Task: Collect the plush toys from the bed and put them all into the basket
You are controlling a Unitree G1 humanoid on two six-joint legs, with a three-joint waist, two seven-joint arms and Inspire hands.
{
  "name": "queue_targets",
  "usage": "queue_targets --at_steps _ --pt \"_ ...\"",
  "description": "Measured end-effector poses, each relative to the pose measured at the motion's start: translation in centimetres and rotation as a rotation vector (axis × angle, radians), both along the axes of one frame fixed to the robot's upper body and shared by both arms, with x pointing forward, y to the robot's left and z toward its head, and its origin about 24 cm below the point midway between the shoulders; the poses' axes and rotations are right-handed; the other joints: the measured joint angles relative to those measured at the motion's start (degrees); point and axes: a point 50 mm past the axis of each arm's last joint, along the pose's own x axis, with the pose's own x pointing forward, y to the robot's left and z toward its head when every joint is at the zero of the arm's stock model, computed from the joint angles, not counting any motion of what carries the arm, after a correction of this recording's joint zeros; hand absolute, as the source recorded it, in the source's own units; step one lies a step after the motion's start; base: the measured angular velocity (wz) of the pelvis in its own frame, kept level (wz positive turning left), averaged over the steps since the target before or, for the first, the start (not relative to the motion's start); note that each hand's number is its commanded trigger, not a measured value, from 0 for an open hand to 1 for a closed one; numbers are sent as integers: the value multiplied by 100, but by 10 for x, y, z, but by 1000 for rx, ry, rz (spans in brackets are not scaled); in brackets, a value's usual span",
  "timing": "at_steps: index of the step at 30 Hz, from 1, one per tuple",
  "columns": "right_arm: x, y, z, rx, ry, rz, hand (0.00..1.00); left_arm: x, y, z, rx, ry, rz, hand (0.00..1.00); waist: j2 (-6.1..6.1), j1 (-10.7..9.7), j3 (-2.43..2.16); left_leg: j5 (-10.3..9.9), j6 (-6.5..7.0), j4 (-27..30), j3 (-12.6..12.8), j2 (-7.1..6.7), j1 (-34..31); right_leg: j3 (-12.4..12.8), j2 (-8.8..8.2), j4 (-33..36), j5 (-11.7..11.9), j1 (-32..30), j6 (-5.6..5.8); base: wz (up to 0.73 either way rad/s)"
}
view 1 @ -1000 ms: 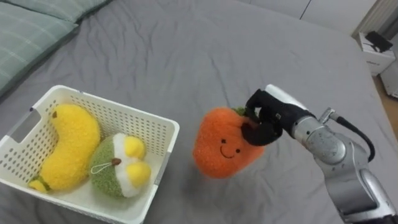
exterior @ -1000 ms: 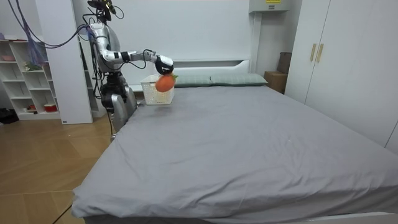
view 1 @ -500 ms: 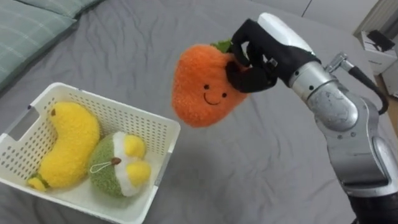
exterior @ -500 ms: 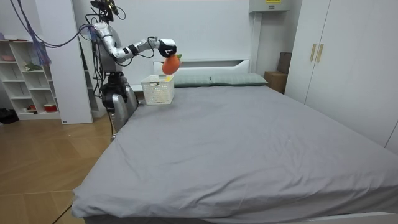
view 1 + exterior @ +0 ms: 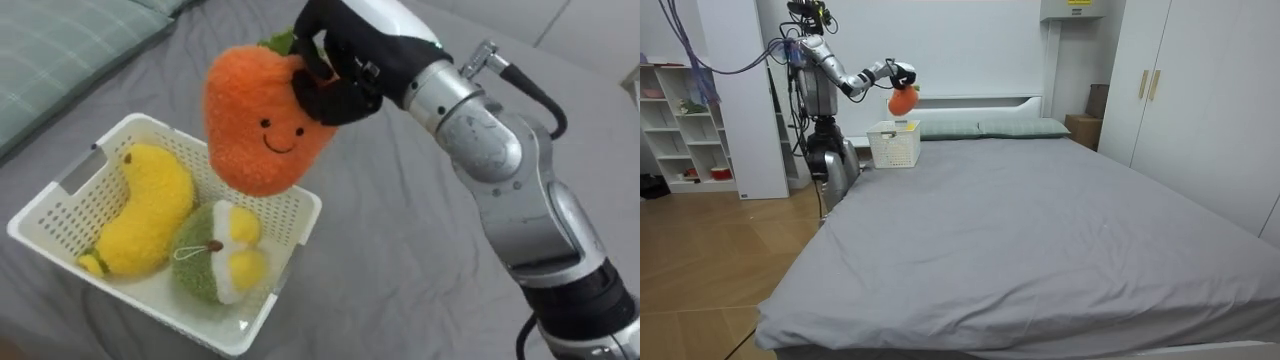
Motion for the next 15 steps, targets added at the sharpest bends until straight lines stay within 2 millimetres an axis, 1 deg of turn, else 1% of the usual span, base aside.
queue_targets --at_steps 1,2,3,5,6,7,9,11,12,13,14,15 --pt "2 3 -4 -4 22 3 100 2 0 0 4 7 -16 0 9 84 9 0 0 14 -24 -5 -2 -14 -3 1 0 18 0 15" --pt "4 4 -9 0 46 -3 100 2 0 0 3 12 -18 0 -5 161 13 0 0 30 -75 -13 -7 -83 -10 0 -1 43 1 17" --pt "6 4 -11 -1 57 -6 100 2 0 0 3 16 -20 0 -9 201 17 0 0 39 -110 -22 -12 -108 -10 0 -2 55 2 25" --pt "10 3 -17 -9 87 -22 100 -1 -1 -1 -5 31 -21 0 -27 318 26 0 4 102 -256 -72 -69 -163 -27 -4 -20 90 12 28" --pt "11 3 -18 -11 93 -26 100 -2 -1 -1 -6 36 -20 0 -31 327 27 0 5 110 -289 -84 -95 -188 -33 -3 -26 90 15 27" --pt "13 4 -21 -14 109 -34 100 -3 0 -1 -7 43 -18 0 -38 385 24 3 9 118 -328 -95 -115 -254 -46 -1 -26 89 15 24" --pt "17 9 -28 -45 138 -28 100 -6 2 -1 -2 58 -15 0 -48 423 26 19 6 119 -387 -107 -118 -333 -74 2 -26 111 15 19" --pt "21 12 -42 -83 190 -33 100 -4 3 0 12 59 -11 0 -107 526 43 44 2 128 -465 -123 -155 -435 -93 0 -27 117 14 18" --pt "22 12 -45 -90 203 -36 100 -4 4 0 15 58 -11 0 -128 549 46 51 3 136 -492 -131 -178 -463 -95 -1 -27 112 14 23" --pt "24 12 -52 -99 228 -46 58 -3 4 0 18 57 -11 0 -161 585 60 66 7 148 -554 -154 -208 -500 -97 -1 -27 105 14 28" --pt "26 11 -56 -109 247 -54 16 -3 4 0 18 59 -11 0 -182 611 58 67 10 200 -621 -179 -274 -570 -99 -1 -27 91 15 28" --pt "26 10 -58 -112 253 -58 0 -3 4 0 18 60 -12 0 -190 619 62 70 15 230 -646 -189 -299 -615 -105 -2 -27 85 16 26"
